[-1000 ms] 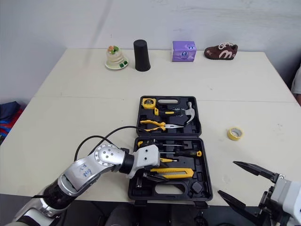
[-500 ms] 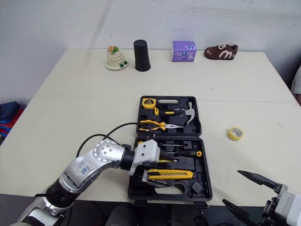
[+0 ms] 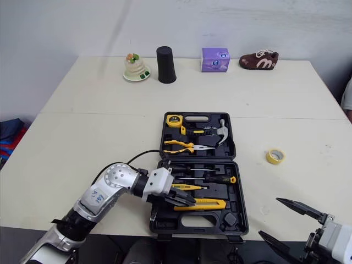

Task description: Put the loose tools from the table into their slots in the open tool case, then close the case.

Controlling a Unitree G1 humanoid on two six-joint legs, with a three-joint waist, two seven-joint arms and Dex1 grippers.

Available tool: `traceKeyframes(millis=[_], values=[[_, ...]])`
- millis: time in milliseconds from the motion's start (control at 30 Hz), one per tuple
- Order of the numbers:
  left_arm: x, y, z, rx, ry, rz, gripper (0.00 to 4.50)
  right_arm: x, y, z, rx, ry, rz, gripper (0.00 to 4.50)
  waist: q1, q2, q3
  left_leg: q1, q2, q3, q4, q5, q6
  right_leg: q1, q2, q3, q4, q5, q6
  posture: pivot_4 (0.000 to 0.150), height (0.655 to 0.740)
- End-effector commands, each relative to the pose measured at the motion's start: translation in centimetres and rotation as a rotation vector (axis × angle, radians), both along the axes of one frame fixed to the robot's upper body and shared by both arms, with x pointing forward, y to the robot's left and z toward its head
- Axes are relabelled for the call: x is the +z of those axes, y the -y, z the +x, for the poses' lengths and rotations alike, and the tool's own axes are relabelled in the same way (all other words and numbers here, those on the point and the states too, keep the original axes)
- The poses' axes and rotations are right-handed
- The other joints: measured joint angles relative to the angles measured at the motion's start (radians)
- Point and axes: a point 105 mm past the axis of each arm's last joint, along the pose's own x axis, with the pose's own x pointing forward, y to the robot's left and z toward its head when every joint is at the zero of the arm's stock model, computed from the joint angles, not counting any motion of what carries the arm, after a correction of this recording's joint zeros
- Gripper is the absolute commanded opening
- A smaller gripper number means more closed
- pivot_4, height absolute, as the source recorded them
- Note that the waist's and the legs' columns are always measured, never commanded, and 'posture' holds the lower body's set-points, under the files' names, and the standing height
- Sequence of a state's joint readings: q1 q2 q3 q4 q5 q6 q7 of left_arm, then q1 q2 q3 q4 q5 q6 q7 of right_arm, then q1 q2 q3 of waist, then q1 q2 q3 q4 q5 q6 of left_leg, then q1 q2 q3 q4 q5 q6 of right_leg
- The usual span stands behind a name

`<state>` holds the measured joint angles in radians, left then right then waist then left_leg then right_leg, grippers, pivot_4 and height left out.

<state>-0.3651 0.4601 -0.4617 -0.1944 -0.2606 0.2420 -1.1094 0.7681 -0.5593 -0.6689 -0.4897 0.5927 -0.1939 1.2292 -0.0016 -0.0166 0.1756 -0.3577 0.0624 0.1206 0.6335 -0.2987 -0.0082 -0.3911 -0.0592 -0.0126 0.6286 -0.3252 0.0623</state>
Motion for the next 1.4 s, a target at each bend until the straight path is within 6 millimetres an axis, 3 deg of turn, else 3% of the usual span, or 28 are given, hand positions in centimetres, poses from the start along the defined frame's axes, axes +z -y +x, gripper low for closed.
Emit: traceKeyframes(millis=[33, 467, 667, 800, 933, 1000, 1067, 1133, 1200, 1267, 1300, 1400], values=[[-0.7, 0.6, 0.1, 0.036, 0.016, 0.023, 0.08, -0.1, 0.0, 0.1, 0.005, 0.006, 0.002, 4.50, 0.000, 0.000, 0.000, 0.000, 0.000, 0.000, 0.000, 0.000, 0.000, 0.000, 0.000, 0.000, 0.000, 0.000, 0.000, 0.150, 0.7400], [-5.8, -1.3, -1.1, 0.001, -0.005, 0.322, 0.08, -0.8, 0.2, 0.3, 0.002, -0.009, -0.002, 4.50, -0.003, 0.001, -0.002, 0.004, 0.000, 0.000, -0.002, 0.000, 0.000, 0.005, 0.000, 0.000, -0.001, 0.000, -0.001, 0.150, 0.7400], [-7.7, -2.4, -0.7, 0.029, 0.011, 0.396, 0.08, -0.8, 0.3, 0.5, -0.007, -0.005, -0.004, 4.50, -0.001, -0.002, -0.015, 0.008, 0.002, -0.002, -0.004, -0.001, -0.002, 0.014, 0.000, -0.002, -0.002, -0.009, -0.015, 0.150, 0.7400], [-5.2, -0.9, 0.0, 0.050, 0.014, 0.217, 0.08, -0.8, 0.7, 0.6, -0.033, -0.005, -0.006, 4.50, 0.000, -0.001, -0.018, 0.010, 0.002, -0.001, -0.003, -0.001, -0.001, 0.016, -0.001, -0.002, -0.003, -0.011, -0.018, 0.150, 0.7400], [-0.3, -0.6, 0.5, 0.038, 0.015, -0.043, 0.08, -0.3, 3.5, 0.8, -0.181, -0.004, 0.009, 4.50, 0.000, 0.001, -0.015, 0.008, 0.002, -0.001, -0.003, 0.000, 0.000, 0.015, -0.002, -0.002, -0.003, -0.011, -0.019, 0.150, 0.7400], [1.9, -1.7, 1.0, 0.060, -0.004, -0.138, 0.65, 0.0, 5.9, 0.8, -0.283, 0.008, -0.007, 4.50, -0.001, 0.001, -0.012, 0.007, 0.002, -0.001, -0.003, 0.000, 0.001, 0.013, -0.002, -0.002, -0.003, -0.011, -0.019, 0.150, 0.7400], [4.0, -3.5, 1.2, 0.087, -0.030, -0.233, 1.40, 0.1, 8.2, 0.6, -0.382, 0.030, -0.057, 4.50, -0.002, -0.001, -0.011, 0.006, 0.002, -0.001, -0.003, 0.000, 0.001, 0.012, -0.001, -0.003, -0.003, -0.010, -0.018, 0.150, 0.7400], [6.3, -7.0, 2.9, 0.253, -0.007, -0.314, 2.33, 0.5, 10.6, 0.5, -0.505, 0.090, -0.081, 4.50, -0.006, -0.002, -0.010, 0.006, 0.002, -0.001, -0.004, -0.001, -0.001, 0.011, -0.001, -0.003, -0.003, -0.009, -0.016, 0.150, 0.7400], [6.5, -10.6, 4.1, 0.413, 0.015, -0.295, 3.35, 0.7, 13.1, 0.3, -0.655, 0.127, -0.104, 4.50, -0.008, -0.002, -0.010, 0.006, 0.002, -0.001, -0.004, -0.002, -0.002, 0.011, -0.001, -0.005, -0.002, -0.009, -0.014, 0.150, 0.7400], [5.4, -15.5, 5.1, 0.610, 0.056, -0.233, 4.24, 0.6, 16.0, -0.3, -0.823, 0.150, -0.110, 4.50, -0.016, -0.001, -0.010, 0.006, 0.002, -0.002, -0.005, -0.003, -0.004, 0.008, -0.001, -0.005, -0.001, -0.010, -0.011, 0.150, 0.7400], [5.1, -17.1, 5.4, 0.671, 0.074, -0.219, 4.46, 0.5, 16.8, -0.4, -0.861, 0.156, -0.117, 4.50, -0.020, 0.000, -0.011, 0.007, 0.002, -0.002, -0.006, -0.004, -0.005, 0.007, -0.001, -0.005, -0.001, -0.009, -0.009, 0.150, 0.7400], [4.2, -24.8, 6.1, 0.963, 0.142, -0.172, 4.46, 0.1, 19.3, -1.7, -0.997, 0.171, -0.125, 4.50, -0.023, -0.001, -0.010, 0.003, 0.002, -0.001, -0.006, -0.004, -0.005, -0.001, -0.001, -0.005, 0.001, -0.009, -0.007, 0.150, 0.7400]])
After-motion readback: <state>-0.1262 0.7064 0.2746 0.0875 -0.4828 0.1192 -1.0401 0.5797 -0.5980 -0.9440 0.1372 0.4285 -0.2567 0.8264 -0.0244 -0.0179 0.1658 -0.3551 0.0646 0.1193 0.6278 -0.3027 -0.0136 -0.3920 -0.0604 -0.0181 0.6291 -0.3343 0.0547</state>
